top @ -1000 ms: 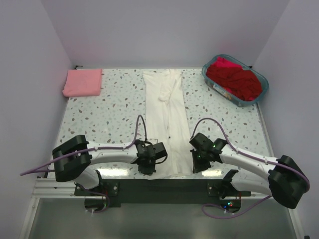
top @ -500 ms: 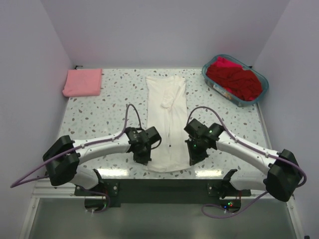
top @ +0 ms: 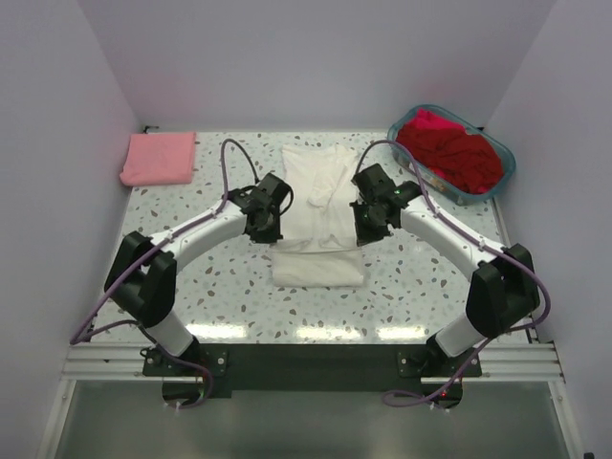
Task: Fold and stack the t-shirts
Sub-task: Fold the tshirt
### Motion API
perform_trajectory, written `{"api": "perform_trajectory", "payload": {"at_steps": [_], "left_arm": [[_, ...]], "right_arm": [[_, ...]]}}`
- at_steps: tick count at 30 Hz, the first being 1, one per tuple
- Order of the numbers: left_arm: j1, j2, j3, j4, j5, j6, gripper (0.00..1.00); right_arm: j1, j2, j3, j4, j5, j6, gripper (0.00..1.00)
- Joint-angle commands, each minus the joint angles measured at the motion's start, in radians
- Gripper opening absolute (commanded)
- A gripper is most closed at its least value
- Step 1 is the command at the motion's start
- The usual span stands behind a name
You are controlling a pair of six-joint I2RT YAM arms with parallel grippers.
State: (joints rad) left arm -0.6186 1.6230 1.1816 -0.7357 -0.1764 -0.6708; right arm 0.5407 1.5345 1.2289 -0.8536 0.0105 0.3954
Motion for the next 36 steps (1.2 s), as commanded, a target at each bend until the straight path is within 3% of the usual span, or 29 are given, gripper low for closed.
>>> {"api": "perform_trajectory", "payload": {"at_steps": [1, 13, 36], "left_arm": [[0.029, 0.046, 0.085, 0.097, -0.077, 0.102, 0.0], [0.094, 0.17, 0.214, 0.194, -0.115, 0.191, 0.0], [0.112, 0.311, 0.289, 0.289, -0.144, 0.238, 0.0]], "right_arm": [[-0.027, 0.038, 0.072, 0.077, 0.051, -0.064, 0.0], [-0.093, 0.157, 0.109, 0.159, 0.04, -0.079, 0.0], [-0.16, 0.285, 0.191, 0.212, 0.065, -0.086, 0.0]]}}
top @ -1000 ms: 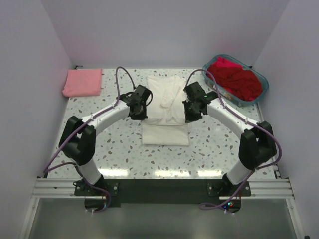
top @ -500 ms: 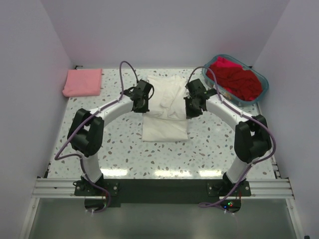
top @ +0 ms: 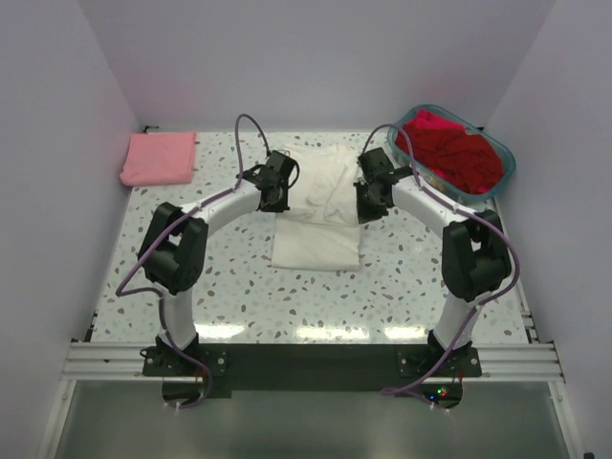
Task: Fold and stack the t-shirts
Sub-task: Fold the tshirt
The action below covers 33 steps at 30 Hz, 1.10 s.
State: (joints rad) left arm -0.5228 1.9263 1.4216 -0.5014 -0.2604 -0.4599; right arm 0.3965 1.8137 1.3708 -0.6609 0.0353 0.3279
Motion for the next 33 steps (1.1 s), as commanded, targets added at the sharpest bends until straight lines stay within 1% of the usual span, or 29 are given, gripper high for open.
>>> {"api": "perform_trajectory", "payload": {"at_steps": [1, 10, 15, 21, 22, 31, 33], "left_arm": [[0.017, 0.008, 0.05, 0.061, -0.057, 0.027, 0.0], [0.018, 0.042, 0.057, 0.089, -0.085, 0.024, 0.0], [0.027, 0.083, 0.073, 0.1, -0.103, 0.015, 0.0], [0.03, 0.117, 0.053, 0.147, -0.112, 0.012, 0.0], [0.03, 0.12, 0.05, 0.149, -0.114, 0.009, 0.01], [0.035, 0.056, -0.009, 0.179, -0.138, -0.031, 0.0], [0.035, 0.057, -0.007, 0.173, -0.138, -0.033, 0.02]], "right_arm": [[-0.018, 0.009, 0.053, 0.018, 0.04, -0.018, 0.0], [-0.024, 0.038, 0.06, 0.041, 0.055, -0.018, 0.0], [-0.028, 0.075, 0.057, 0.083, 0.063, -0.02, 0.0], [-0.033, 0.124, 0.044, 0.144, 0.08, -0.023, 0.0], [-0.031, 0.125, 0.045, 0.149, 0.078, -0.024, 0.0], [-0.031, 0.099, 0.088, 0.165, 0.057, -0.049, 0.0], [-0.031, 0.102, 0.091, 0.162, 0.055, -0.052, 0.01]]}}
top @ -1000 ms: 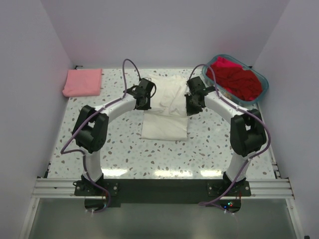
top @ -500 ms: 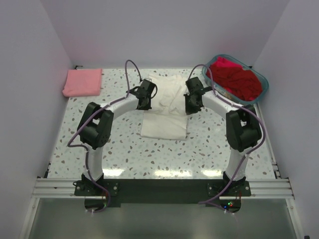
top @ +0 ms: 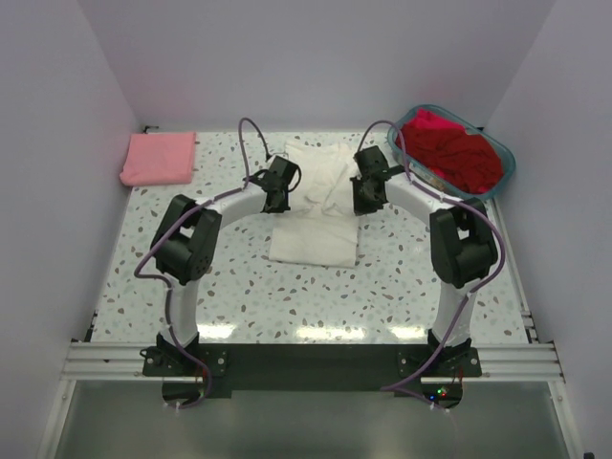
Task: Fold and stack the t-shirts
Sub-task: Fold the tshirt
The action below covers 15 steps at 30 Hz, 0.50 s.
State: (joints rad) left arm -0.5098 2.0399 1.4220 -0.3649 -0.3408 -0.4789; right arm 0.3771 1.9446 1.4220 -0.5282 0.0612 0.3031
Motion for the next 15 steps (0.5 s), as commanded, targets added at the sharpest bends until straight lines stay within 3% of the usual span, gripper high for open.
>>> {"api": "perform_trajectory", "payload": {"at_steps": [1, 3, 7, 9, 10, 13, 15], "left_arm": [[0.022, -0.058, -0.009, 0.035, -0.058, -0.02, 0.04], [0.024, -0.06, -0.023, 0.043, -0.066, -0.023, 0.09], [0.025, -0.084, -0.037, 0.04, -0.063, -0.035, 0.33], [0.025, -0.135, -0.066, 0.034, -0.056, -0.046, 0.38], [0.025, -0.158, -0.078, 0.032, -0.053, -0.064, 0.46], [0.017, -0.269, -0.155, 0.035, -0.033, -0.105, 0.62], [-0.01, -0.349, -0.218, 0.043, -0.04, -0.135, 0.64]], "right_arm": [[-0.012, -0.027, 0.04, 0.025, 0.031, -0.03, 0.03], [-0.012, -0.032, 0.031, 0.033, 0.031, -0.03, 0.1], [-0.012, -0.076, 0.019, 0.039, 0.032, -0.029, 0.23], [-0.012, -0.13, -0.014, 0.059, 0.022, -0.016, 0.28], [-0.012, -0.15, -0.03, 0.086, 0.003, -0.01, 0.32], [-0.009, -0.22, -0.109, 0.14, -0.049, 0.014, 0.32], [0.0, -0.246, -0.159, 0.189, -0.09, 0.036, 0.31]]}}
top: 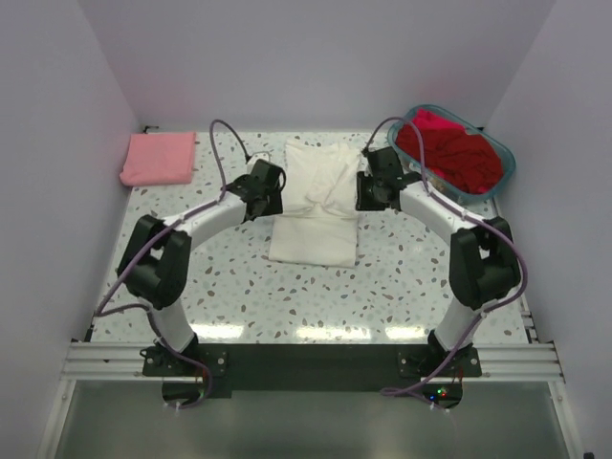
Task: Fold and stack the t-shirts
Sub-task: Fold the tshirt
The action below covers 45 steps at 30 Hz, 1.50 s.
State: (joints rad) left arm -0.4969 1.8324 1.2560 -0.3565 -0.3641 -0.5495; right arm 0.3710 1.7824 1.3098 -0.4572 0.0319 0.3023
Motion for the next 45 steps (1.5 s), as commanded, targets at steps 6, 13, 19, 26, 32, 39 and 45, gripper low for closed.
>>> {"api": "perform_trajectory", "payload": {"at_steps": [6, 13, 19, 26, 32, 39, 45], "left_arm": [[-0.158, -0.234, -0.202, 0.109, -0.006, -0.052, 0.37], [-0.178, -0.156, -0.311, 0.214, 0.042, -0.084, 0.15], [-0.18, -0.113, -0.354, 0.189, 0.033, -0.124, 0.15], [-0.178, -0.114, -0.414, 0.165, 0.031, -0.153, 0.13], [-0.18, -0.147, -0.455, 0.146, 0.037, -0.168, 0.13], [-0.18, -0.171, -0.471, 0.145, 0.051, -0.181, 0.13], [-0.18, -0.17, -0.451, 0.14, 0.06, -0.182, 0.13]], "right_arm": [[0.049, -0.052, -0.099, 0.187, -0.121, 0.073, 0.13], [0.075, 0.038, -0.095, 0.239, -0.156, 0.103, 0.08], [0.078, 0.11, -0.073, 0.268, -0.136, 0.1, 0.08], [0.069, 0.19, 0.031, 0.284, -0.037, 0.04, 0.1], [0.032, 0.273, 0.205, 0.292, 0.006, 0.001, 0.15], [0.026, 0.25, 0.273, 0.302, -0.206, -0.019, 0.21], [0.086, 0.166, 0.059, 0.477, -0.507, 0.092, 0.23]]}}
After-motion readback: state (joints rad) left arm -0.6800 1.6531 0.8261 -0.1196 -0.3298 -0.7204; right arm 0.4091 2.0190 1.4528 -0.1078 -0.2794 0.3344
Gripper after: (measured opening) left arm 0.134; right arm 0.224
